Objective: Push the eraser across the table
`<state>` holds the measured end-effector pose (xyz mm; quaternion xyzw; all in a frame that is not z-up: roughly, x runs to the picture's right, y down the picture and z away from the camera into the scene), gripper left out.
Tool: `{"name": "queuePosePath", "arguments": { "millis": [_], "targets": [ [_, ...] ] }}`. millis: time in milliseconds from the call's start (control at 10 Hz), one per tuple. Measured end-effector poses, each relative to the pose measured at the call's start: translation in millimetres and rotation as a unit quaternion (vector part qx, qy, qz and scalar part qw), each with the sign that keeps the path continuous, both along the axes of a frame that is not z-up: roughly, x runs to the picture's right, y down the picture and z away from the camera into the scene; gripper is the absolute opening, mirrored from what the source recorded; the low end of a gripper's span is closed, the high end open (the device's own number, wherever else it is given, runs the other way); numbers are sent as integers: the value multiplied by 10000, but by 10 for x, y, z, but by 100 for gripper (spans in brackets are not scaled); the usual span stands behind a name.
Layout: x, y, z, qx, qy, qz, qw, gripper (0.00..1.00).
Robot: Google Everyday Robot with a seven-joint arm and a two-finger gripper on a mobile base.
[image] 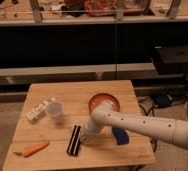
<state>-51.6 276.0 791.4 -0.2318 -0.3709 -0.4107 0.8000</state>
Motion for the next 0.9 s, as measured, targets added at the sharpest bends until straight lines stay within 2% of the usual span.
{"name": "queuePosePath", "arguments": {
  "millis": [900],
  "targets": [
    [-112, -12, 8, 22, -75, -144, 9999, 0]
  ]
}}
